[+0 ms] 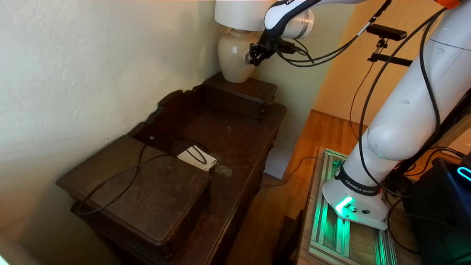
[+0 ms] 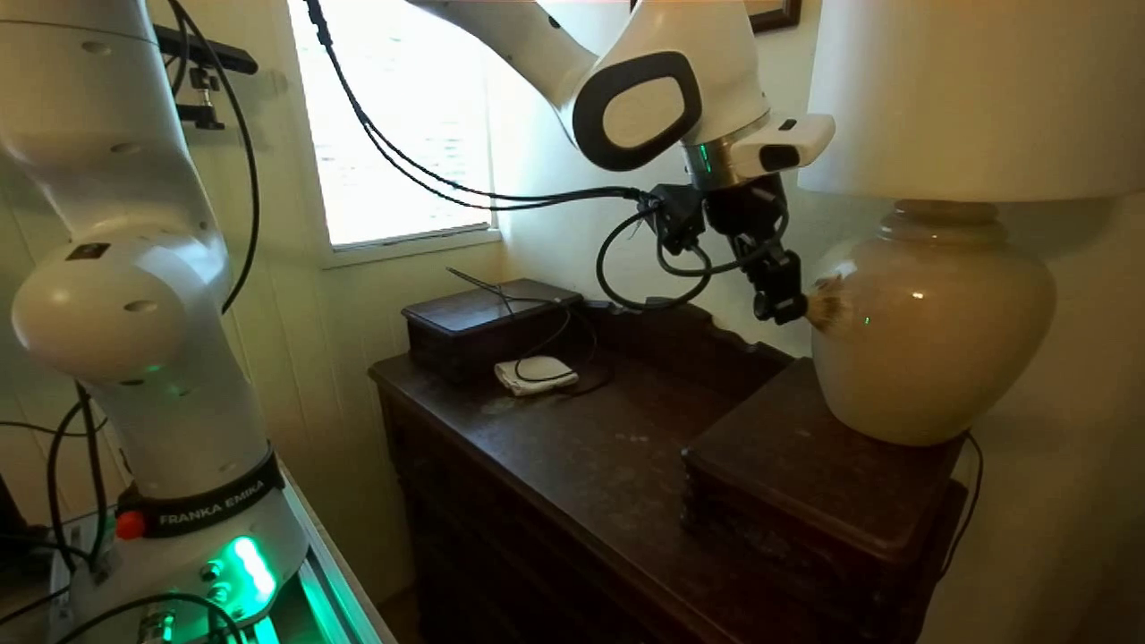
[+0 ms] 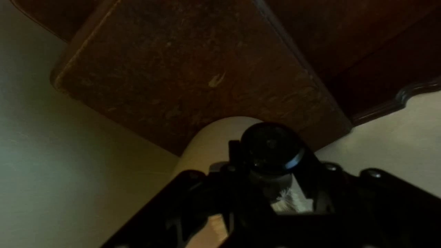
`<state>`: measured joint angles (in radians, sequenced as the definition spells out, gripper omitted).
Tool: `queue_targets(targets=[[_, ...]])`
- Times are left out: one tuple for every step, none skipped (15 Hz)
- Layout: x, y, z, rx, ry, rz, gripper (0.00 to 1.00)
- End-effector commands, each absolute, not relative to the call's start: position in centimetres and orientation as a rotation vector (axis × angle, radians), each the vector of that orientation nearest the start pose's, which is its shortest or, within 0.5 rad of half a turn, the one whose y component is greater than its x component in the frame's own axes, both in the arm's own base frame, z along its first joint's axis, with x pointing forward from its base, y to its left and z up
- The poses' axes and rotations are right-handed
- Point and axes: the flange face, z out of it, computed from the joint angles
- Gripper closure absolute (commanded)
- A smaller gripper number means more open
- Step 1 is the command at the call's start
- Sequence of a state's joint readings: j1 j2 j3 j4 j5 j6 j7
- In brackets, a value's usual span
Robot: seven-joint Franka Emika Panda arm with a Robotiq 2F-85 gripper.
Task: Use the brush to brush the lamp.
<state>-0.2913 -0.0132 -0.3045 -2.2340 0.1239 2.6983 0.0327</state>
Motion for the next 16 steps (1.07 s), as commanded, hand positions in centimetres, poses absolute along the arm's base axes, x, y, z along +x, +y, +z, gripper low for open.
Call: queue_targets(targets=[[46.9, -30.3, 43.1, -2.915, 1.018, -0.789, 0.85], [47.4, -30.2, 42.7, -2.924, 1.012, -0.774, 0.85], [47.8, -30.0, 42.3, -2.934, 1.005, -0.750, 0.85], [48.0, -29.7, 41.6, -2.945, 0.995, -0.716, 0.85], [48.3, -29.6, 41.0, -2.955, 0.989, -0.697, 0.85], [48.5, -29.5, 40.2, -2.967, 0.985, -0.673, 0.85], [48.6, -29.5, 39.4, -2.978, 0.983, -0.648, 0.85], [48.8, -29.7, 38.6, -2.988, 0.987, -0.621, 0.85], [48.9, -29.9, 37.8, -2.994, 0.994, -0.604, 0.85], [49.0, -30.3, 37.1, -2.998, 1.001, -0.582, 0.85], [49.0, -30.5, 36.4, -3.001, 1.010, -0.569, 0.85], [49.2, -31.0, 35.8, -3.003, 1.023, -0.555, 0.85], [49.2, -31.3, 35.2, -3.002, 1.033, -0.540, 0.85], [49.4, -31.8, 34.8, -3.002, 1.047, -0.534, 0.85], [49.5, -32.3, 34.5, -2.998, 1.059, -0.525, 0.85], [49.6, -32.7, 34.2, -2.994, 1.073, -0.522, 0.85]])
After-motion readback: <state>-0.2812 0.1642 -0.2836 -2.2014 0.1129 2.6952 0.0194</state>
